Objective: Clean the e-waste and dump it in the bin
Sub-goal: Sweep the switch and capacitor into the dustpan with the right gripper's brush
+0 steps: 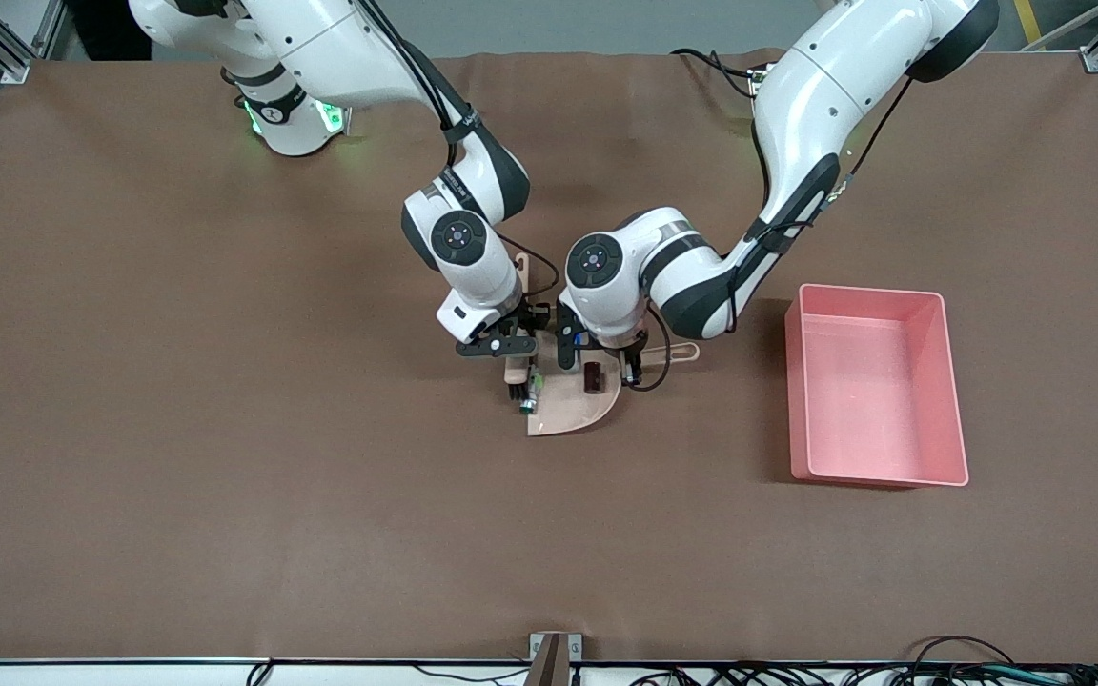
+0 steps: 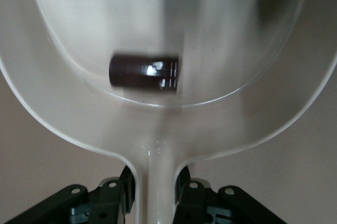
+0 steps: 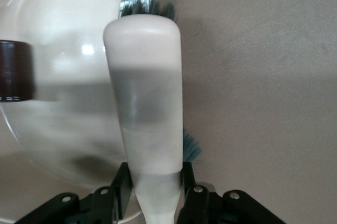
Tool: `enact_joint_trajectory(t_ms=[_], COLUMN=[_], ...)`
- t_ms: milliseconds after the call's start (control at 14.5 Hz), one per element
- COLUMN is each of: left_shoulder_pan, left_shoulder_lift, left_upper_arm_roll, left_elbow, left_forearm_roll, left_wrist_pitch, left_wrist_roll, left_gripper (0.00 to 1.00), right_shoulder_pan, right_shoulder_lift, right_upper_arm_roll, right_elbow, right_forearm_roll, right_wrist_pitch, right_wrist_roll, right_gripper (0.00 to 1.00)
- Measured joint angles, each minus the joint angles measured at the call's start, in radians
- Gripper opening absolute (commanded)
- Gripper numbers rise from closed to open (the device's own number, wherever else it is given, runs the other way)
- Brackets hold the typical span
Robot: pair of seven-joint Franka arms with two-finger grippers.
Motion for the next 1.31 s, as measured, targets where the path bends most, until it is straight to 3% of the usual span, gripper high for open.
enact_joint_trajectory(t_ms=[1306], left_shoulder_pan=[-0.002], left_shoulder_lift=[0.003], left_upper_arm_roll=[0.0], left_elbow=[0.004], left_forearm_roll=[0.0], left_wrist_pitch=[0.0], left_wrist_roll=[-0.015], left_gripper=[0.03], right_shoulder_pan=[0.026], right_shoulder_lift=[0.003], right_upper_arm_roll=[0.001], right_elbow=[0.029], right_forearm_roll=[0.0], right_wrist_pitch=[-0.003], right_wrist_roll=[-0.006], right_gripper=[0.01])
